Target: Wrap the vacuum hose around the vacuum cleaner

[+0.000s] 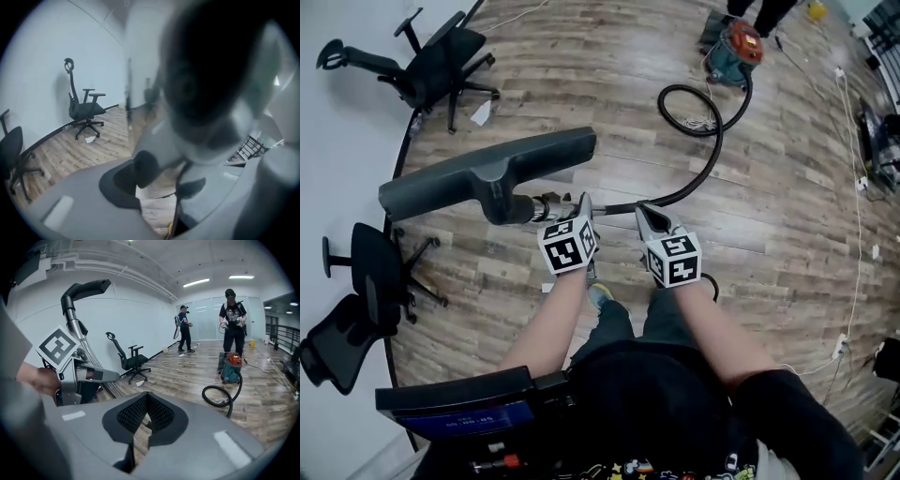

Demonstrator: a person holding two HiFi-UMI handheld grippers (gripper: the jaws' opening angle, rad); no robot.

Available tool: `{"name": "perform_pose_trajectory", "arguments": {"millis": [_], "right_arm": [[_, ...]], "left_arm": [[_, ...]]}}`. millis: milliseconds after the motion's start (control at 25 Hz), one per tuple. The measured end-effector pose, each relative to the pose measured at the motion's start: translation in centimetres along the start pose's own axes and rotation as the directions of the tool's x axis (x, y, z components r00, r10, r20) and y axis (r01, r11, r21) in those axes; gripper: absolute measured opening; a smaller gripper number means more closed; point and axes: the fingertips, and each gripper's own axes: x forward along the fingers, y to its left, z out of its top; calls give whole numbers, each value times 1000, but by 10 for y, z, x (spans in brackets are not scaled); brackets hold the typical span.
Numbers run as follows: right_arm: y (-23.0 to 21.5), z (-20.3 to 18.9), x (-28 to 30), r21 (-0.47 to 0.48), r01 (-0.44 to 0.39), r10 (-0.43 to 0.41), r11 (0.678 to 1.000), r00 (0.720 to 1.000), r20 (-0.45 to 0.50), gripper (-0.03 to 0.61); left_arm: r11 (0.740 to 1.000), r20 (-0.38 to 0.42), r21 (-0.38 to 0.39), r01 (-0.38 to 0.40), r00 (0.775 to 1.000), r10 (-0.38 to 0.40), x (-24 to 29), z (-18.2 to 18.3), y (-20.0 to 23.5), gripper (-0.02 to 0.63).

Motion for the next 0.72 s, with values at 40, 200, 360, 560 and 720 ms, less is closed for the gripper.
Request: {"name": "perform_pose_trajectory", "arguments": {"millis": [40, 200, 360, 560, 720], "right_arm": [[-6, -2, -3, 16, 21, -22, 1000, 1000, 8, 23], [-35, 5, -5, 53, 69, -71, 996, 997, 38, 23], [-81, 19, -5, 96, 90, -96, 991, 994, 59, 23], [-139, 57, 9, 145, 80, -97, 986, 989, 109, 23], [-188, 81, 29, 169, 79, -100, 982, 988, 118, 23]], "left_arm": [[999, -3, 32, 8, 1000, -8, 1, 2, -5, 158], [992, -18, 122, 13, 1000, -11, 22, 16, -18, 158], [985, -50, 174, 23, 999, -15, 50, 33, -42, 158], [965, -75, 262, 34, 997, -14, 88, 78, -73, 158], [937, -89, 347, 47, 996, -17, 134, 110, -100, 158]]}}
